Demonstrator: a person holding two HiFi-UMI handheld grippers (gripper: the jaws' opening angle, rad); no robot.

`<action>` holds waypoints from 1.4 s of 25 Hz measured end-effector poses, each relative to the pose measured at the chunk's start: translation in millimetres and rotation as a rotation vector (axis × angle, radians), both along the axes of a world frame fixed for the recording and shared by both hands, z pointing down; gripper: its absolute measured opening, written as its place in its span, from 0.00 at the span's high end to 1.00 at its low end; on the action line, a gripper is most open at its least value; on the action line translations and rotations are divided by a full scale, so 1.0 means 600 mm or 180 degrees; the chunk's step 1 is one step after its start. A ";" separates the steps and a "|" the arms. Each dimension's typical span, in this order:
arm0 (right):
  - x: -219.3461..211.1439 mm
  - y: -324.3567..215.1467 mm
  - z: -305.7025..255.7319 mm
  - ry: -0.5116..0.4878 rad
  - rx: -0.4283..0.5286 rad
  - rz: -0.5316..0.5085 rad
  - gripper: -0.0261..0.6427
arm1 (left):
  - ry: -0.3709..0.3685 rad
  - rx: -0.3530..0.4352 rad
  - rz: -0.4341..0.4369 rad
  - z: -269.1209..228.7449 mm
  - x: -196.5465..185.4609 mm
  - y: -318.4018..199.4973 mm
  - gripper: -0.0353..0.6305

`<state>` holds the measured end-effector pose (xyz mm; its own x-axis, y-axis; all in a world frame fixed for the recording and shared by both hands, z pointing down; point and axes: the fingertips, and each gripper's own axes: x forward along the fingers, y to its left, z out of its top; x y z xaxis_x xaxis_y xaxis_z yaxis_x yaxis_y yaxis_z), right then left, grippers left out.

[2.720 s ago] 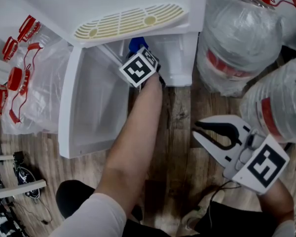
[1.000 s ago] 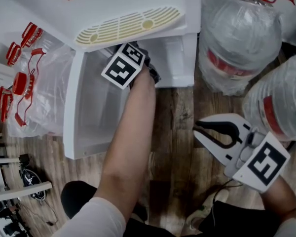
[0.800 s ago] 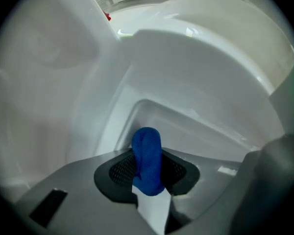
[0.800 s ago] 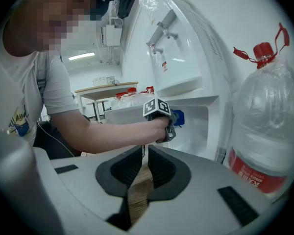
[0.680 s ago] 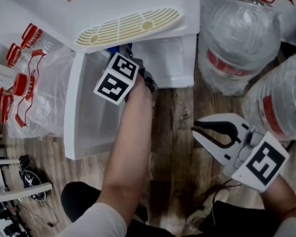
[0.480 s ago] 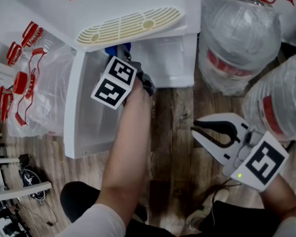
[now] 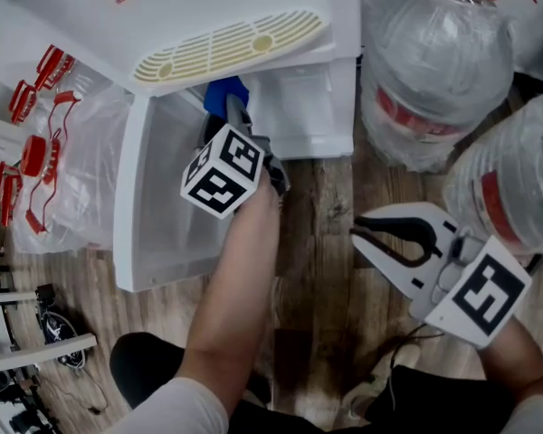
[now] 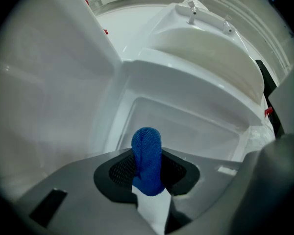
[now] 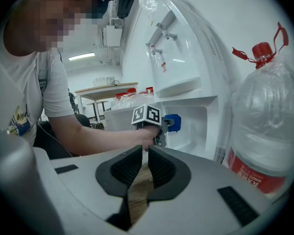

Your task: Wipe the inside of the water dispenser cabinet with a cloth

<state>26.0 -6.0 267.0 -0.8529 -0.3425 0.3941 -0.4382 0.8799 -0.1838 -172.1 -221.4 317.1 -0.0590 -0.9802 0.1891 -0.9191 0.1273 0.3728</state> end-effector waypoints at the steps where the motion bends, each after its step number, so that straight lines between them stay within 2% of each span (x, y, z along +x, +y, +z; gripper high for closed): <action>1: 0.002 -0.001 0.001 0.0007 -0.0009 0.0014 0.91 | -0.0057 -0.0036 0.0036 0.010 0.006 -0.003 0.79; 7: 0.011 -0.004 0.008 0.0022 -0.0040 0.0047 0.91 | -0.0253 -0.0269 0.0219 0.073 0.031 -0.032 0.79; 13: 0.014 -0.004 0.013 0.0041 -0.0054 0.0054 0.91 | -0.0462 -0.0508 0.0321 0.136 0.050 -0.097 0.79; 18: 0.024 -0.004 0.020 0.0075 -0.0089 0.0089 0.91 | -0.0805 -0.0755 0.0402 0.178 0.051 -0.157 0.79; 21: 0.028 -0.004 0.023 0.0086 -0.0106 0.0105 0.91 | -0.0996 -0.0810 0.0487 0.195 0.056 -0.185 0.79; 26: 0.041 -0.007 0.026 0.0096 -0.0137 0.0167 0.91 | -0.1038 -0.1108 0.0579 0.245 0.056 -0.193 0.79; 31: 0.041 -0.006 0.027 0.0115 -0.0149 0.0159 0.91 | -0.0982 -0.1406 0.0585 0.288 0.034 -0.175 0.79; 35: 0.034 -0.008 0.024 0.0088 -0.0127 0.0139 0.91 | -0.0935 -0.1458 0.0703 0.293 0.042 -0.149 0.79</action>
